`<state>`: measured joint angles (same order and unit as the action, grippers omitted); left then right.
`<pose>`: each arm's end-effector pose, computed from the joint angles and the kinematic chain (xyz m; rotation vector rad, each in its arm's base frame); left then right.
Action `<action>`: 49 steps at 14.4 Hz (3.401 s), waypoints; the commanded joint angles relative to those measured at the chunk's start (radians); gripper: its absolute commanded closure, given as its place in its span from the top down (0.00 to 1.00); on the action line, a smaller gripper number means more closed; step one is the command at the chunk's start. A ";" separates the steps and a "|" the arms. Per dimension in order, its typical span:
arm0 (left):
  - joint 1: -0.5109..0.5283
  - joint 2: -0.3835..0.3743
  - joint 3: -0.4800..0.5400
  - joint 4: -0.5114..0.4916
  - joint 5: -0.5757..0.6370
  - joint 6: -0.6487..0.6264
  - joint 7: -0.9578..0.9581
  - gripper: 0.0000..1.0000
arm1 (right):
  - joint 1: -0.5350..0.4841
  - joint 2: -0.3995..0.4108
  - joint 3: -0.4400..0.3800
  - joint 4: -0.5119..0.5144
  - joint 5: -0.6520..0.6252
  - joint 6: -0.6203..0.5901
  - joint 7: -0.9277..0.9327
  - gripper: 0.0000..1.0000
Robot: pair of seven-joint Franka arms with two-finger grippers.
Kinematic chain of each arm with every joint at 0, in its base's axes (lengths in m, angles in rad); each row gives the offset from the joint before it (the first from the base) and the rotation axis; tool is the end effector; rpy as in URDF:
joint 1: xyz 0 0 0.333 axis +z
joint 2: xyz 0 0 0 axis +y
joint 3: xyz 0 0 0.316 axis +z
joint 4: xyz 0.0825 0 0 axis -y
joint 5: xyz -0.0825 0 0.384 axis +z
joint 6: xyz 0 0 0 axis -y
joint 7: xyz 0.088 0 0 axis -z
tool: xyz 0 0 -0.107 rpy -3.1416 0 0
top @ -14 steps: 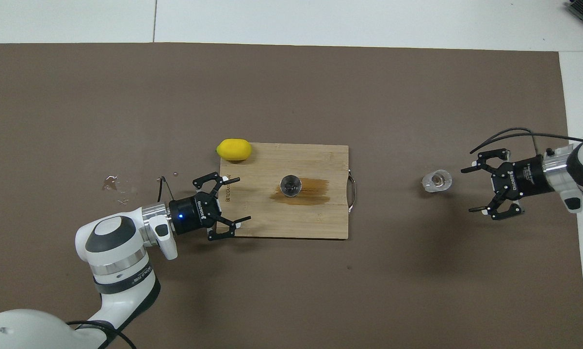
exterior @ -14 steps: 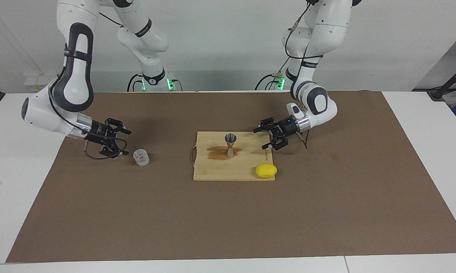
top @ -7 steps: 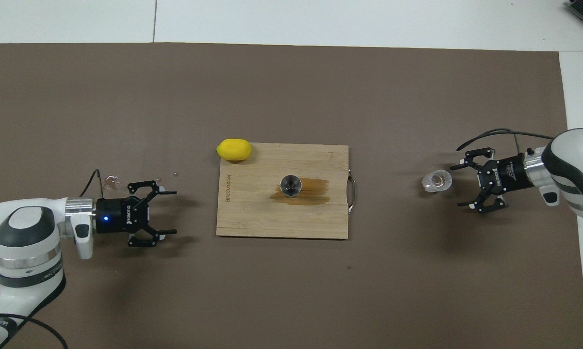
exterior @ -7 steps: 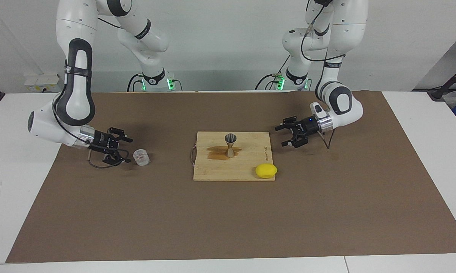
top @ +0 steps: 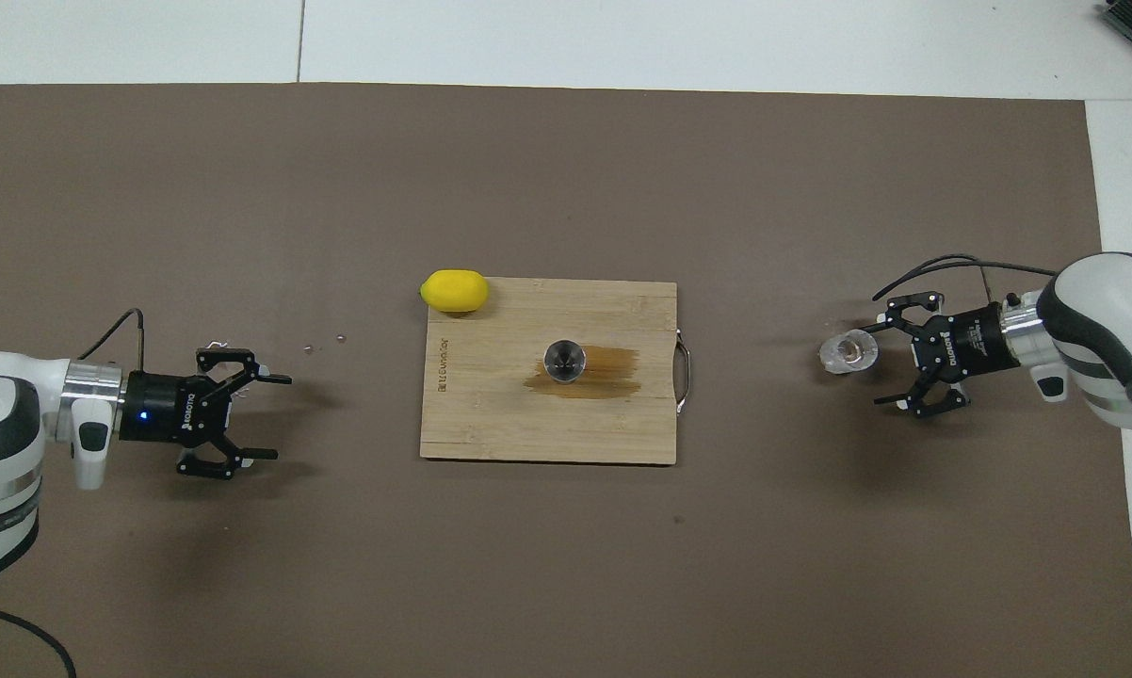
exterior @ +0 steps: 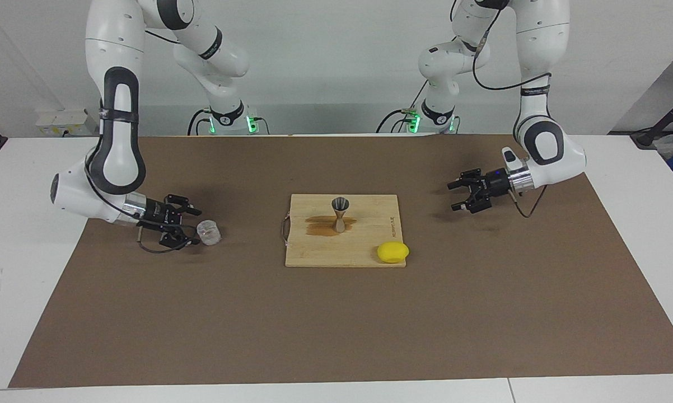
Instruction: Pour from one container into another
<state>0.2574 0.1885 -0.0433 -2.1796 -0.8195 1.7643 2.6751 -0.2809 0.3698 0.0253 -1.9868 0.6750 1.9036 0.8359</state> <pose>0.5016 0.0432 0.2929 1.2368 -2.0049 0.8348 0.5575 -0.0993 0.2615 -1.9261 1.7398 0.7917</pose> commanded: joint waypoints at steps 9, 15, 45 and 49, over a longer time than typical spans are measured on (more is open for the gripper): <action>-0.010 0.082 0.025 0.467 0.453 -0.262 -0.138 1.00 | 0.037 -0.003 0.008 -0.023 0.061 0.055 -0.031 0.83; -0.084 0.013 0.011 0.615 0.562 -0.347 -0.395 1.00 | 0.038 -0.034 0.007 -0.012 0.061 0.043 -0.020 0.04; -0.334 -0.198 0.020 0.696 0.786 -0.375 -2.521 1.00 | 0.721 -0.084 0.005 0.270 -0.526 0.289 1.008 0.00; -0.340 -0.222 0.019 0.660 0.784 -0.373 -2.552 1.00 | 0.772 -0.086 0.004 0.267 -0.624 0.264 1.011 0.00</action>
<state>-0.0728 0.0038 -0.0209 -1.4731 -0.0571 1.3734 0.1554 0.4655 0.2673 0.0328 -1.7520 0.1047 2.1963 1.8174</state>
